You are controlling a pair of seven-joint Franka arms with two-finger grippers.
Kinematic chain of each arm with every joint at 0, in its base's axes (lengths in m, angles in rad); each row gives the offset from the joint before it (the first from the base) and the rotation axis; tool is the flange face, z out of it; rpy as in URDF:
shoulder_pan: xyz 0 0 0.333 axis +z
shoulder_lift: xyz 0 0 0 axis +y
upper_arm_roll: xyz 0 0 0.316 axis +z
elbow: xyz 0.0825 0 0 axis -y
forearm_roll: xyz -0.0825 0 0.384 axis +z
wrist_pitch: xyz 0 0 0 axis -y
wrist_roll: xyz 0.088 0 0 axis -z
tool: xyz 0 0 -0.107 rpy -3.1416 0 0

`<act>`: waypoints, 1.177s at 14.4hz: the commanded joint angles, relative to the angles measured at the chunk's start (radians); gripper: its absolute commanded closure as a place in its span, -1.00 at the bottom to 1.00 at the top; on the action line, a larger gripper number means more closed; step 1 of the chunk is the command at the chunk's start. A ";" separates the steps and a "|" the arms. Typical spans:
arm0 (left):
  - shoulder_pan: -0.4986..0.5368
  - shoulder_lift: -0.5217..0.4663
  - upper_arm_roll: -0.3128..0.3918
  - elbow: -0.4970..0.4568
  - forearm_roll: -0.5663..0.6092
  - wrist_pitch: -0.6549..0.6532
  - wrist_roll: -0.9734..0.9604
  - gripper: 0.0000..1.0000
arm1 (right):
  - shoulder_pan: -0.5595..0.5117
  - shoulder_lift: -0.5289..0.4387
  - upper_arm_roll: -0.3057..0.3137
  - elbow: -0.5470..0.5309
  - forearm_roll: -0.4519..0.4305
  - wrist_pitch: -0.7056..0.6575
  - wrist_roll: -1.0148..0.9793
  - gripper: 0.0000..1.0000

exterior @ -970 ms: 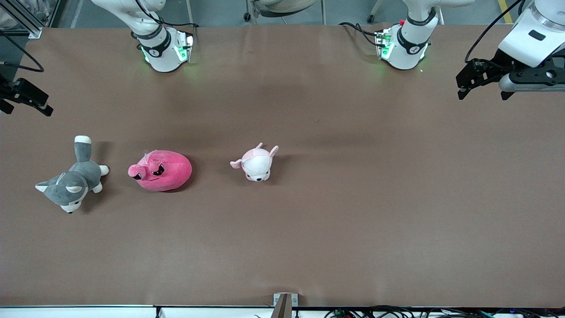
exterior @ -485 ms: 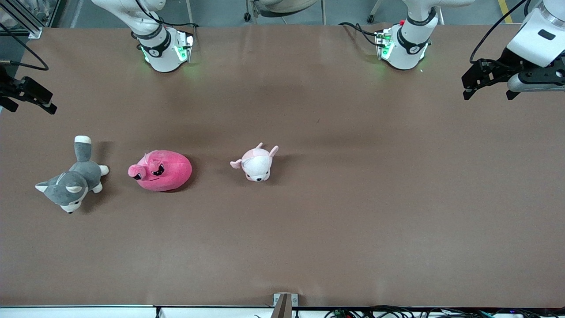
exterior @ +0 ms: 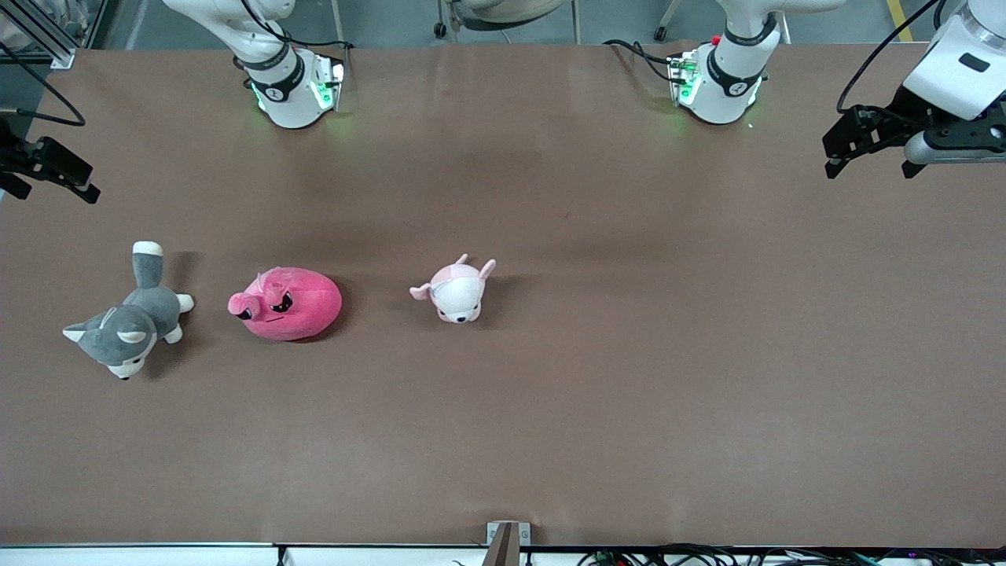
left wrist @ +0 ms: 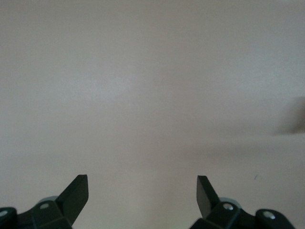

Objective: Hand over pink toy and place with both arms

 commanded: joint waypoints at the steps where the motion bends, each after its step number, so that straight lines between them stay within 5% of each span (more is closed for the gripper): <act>1: 0.003 0.011 0.005 0.024 -0.014 -0.003 0.019 -1.00 | -0.015 -0.030 0.010 -0.033 -0.021 0.010 -0.012 -1.00; 17: 0.002 0.010 0.005 0.023 -0.014 -0.009 0.019 -1.00 | -0.015 -0.029 0.010 -0.031 -0.040 0.017 -0.028 -1.00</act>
